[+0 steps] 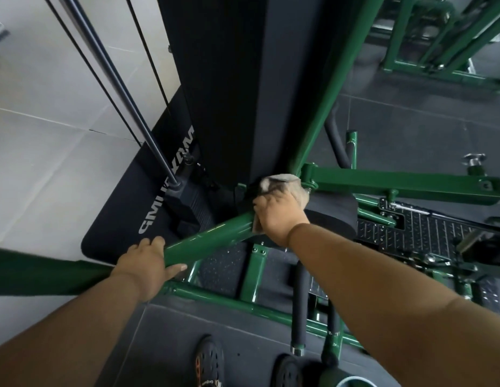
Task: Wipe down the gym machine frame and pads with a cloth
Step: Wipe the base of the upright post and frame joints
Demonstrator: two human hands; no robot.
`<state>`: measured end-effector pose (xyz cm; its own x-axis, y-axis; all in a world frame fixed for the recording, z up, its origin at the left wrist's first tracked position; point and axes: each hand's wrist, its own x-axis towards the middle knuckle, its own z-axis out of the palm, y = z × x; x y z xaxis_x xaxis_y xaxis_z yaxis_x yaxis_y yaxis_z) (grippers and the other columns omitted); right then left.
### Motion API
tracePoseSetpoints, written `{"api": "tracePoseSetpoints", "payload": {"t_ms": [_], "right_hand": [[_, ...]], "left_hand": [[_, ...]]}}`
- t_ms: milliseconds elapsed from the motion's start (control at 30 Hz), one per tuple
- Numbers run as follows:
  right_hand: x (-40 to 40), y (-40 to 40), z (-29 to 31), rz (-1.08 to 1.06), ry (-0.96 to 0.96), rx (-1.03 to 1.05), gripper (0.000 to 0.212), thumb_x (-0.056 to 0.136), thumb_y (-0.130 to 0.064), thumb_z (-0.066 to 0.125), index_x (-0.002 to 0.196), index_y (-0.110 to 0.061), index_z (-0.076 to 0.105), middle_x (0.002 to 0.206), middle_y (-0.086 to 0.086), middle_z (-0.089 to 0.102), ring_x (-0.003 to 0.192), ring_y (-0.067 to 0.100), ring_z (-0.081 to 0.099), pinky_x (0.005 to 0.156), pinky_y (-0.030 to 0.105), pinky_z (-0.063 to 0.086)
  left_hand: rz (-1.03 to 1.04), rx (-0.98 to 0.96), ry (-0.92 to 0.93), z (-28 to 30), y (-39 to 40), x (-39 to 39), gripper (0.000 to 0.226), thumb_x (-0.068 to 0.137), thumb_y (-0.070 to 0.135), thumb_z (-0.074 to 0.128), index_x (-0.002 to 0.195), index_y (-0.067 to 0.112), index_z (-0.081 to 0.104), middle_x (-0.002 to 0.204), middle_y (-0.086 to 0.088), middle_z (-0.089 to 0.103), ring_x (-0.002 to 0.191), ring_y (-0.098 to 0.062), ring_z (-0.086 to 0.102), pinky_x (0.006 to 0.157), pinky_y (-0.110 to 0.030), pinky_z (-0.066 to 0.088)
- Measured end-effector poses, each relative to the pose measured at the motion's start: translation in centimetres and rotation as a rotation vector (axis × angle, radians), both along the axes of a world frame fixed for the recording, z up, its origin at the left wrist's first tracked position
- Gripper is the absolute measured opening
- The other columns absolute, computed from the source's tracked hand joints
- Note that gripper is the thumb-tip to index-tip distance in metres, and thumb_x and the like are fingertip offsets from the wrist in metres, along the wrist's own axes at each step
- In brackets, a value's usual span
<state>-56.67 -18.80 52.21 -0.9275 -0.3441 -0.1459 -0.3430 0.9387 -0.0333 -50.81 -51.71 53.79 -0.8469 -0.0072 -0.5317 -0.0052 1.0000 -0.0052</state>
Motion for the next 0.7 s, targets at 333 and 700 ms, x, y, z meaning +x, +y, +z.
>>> {"api": "tracePoseSetpoints", "payload": {"t_ms": [333,700], "right_hand": [[0.1,-0.8,0.8,-0.001,-0.022,0.147,0.05,0.11,-0.045,0.018,0.119,-0.018,0.059,0.121,0.007,0.068,0.126,0.029,0.052,0.117,0.044,0.02],[1.2,-1.4,2.2,-0.01,-0.344,-0.066,0.079,0.098,-0.068,0.045,0.166,-0.035,0.02,0.168,-0.002,0.033,0.156,0.024,0.024,0.128,0.044,0.016]], "left_hand": [[-0.022,-0.004,0.025,0.0,-0.2,0.2,0.068,0.086,0.082,0.055,0.122,0.025,0.043,0.114,0.0,0.051,0.103,-0.021,0.052,0.089,-0.038,0.052],[-0.016,0.037,0.029,0.2,-0.1,0.4,0.072,0.086,0.083,0.054,0.126,0.024,0.045,0.121,-0.002,0.053,0.11,-0.024,0.053,0.095,-0.042,0.053]]}}
